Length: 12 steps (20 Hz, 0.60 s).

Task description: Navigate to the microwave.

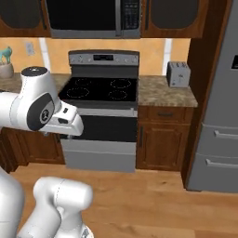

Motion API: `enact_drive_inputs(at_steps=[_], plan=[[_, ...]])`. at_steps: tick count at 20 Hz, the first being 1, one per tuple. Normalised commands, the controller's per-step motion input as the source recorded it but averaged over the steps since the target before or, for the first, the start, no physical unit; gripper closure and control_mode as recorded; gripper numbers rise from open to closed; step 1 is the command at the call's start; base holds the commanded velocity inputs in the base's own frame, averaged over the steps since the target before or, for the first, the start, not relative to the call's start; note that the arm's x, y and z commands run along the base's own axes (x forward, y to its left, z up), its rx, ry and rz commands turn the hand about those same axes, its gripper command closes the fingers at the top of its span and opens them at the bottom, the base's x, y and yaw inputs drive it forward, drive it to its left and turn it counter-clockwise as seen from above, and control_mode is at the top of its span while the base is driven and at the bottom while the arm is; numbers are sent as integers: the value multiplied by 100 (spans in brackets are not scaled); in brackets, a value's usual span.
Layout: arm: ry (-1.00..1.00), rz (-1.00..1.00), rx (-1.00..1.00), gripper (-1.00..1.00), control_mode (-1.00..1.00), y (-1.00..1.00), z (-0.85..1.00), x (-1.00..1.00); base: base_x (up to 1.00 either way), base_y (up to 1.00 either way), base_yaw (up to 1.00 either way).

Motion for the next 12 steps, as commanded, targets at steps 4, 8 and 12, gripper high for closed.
enact_drive_inputs(at_steps=[4,8,12], plan=[[0,0,0,-100,100,0,0,0,100,11,14],[0,0,0,-100,100,0,0,0,100,0,22],[0,0,0,-100,100,0,0,0,100,0,24]])
